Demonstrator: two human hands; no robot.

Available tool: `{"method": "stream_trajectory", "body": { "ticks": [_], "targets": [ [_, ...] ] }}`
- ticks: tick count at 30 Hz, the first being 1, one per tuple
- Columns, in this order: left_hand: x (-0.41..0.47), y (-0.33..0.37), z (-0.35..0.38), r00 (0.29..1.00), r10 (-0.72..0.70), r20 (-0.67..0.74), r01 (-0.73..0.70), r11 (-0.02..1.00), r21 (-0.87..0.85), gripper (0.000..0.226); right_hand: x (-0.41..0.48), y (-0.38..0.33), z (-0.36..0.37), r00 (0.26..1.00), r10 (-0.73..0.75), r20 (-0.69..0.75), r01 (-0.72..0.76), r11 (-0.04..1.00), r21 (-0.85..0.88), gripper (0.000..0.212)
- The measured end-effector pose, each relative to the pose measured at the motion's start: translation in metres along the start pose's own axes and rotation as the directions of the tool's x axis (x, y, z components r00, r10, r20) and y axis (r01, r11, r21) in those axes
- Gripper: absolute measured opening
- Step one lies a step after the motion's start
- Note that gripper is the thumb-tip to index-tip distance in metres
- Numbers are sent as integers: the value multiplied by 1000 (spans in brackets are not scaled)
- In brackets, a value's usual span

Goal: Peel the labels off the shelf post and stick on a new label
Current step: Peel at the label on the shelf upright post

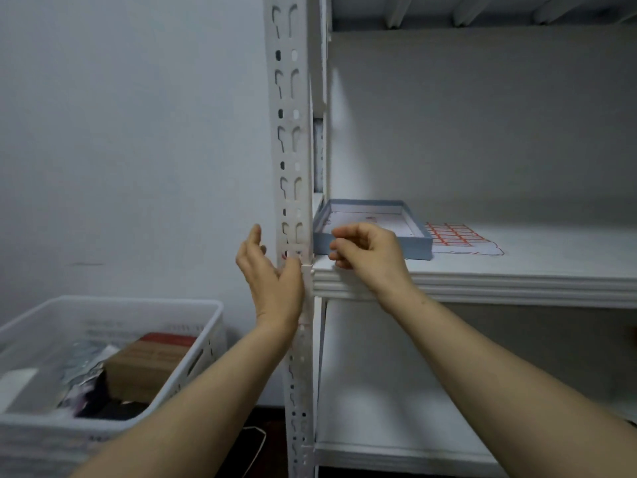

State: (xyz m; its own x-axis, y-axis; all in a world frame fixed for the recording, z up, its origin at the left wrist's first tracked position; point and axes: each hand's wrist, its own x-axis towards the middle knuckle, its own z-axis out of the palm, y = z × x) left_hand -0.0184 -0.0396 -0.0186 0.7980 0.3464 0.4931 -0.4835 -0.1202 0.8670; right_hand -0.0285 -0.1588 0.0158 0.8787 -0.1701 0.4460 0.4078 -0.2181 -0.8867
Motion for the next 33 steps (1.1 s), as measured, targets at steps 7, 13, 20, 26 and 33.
{"method": "stream_trajectory", "body": {
  "ticks": [7,13,20,26,33],
  "targets": [
    [15,-17,-19,954,-207,218,253,943,-215,55,2,9,23,998,-56,-16,54,993,-105,24],
    [19,-17,-18,961,-89,263,159,953,-258,30,8,15,27,998,-49,-29,45,990,-136,23],
    [21,-23,-16,955,-120,270,209,920,-332,30,12,22,29,998,-59,-16,55,985,-164,15],
    [18,-25,-15,955,-100,280,206,900,-383,27,10,21,28,998,-65,4,64,982,-178,15],
    [22,-23,-15,951,-154,267,259,867,-425,23,9,20,27,998,-55,14,56,985,-161,18]
  ]
}}
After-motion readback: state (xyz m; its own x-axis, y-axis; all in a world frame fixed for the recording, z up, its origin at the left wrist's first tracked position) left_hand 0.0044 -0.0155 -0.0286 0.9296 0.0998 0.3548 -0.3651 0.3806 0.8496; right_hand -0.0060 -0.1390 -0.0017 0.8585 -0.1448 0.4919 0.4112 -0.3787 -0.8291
